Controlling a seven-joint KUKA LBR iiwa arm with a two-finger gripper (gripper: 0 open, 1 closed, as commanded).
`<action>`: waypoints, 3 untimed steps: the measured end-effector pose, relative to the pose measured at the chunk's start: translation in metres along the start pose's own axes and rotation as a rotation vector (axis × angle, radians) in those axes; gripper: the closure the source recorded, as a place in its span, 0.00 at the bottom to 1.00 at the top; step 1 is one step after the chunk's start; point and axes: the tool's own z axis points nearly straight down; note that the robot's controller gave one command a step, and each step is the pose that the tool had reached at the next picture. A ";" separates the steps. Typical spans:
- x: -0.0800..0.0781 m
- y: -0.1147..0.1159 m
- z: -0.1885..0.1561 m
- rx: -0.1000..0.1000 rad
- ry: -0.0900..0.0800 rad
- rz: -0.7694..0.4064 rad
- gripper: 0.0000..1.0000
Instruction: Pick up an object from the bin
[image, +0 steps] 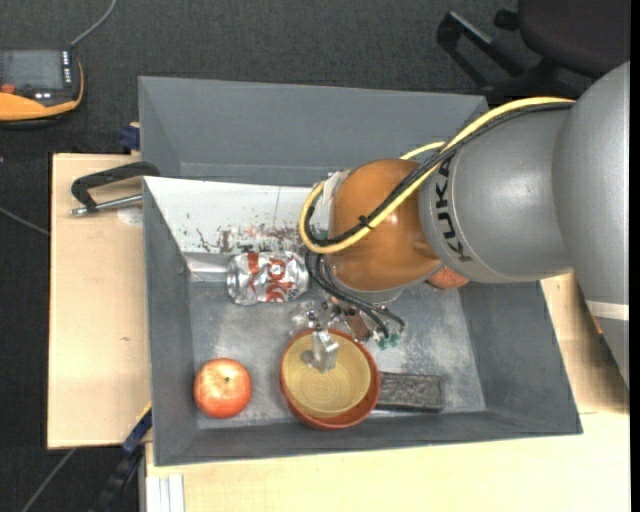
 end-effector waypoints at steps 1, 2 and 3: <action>-0.045 0.019 -0.229 0.001 -0.016 0.087 1.00; -0.029 0.012 -0.218 0.003 -0.016 -0.168 1.00; -0.073 0.048 -0.181 0.002 -0.020 -0.330 1.00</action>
Offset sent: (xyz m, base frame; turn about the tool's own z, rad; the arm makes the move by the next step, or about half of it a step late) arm 0.0339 0.0336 0.2232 0.0876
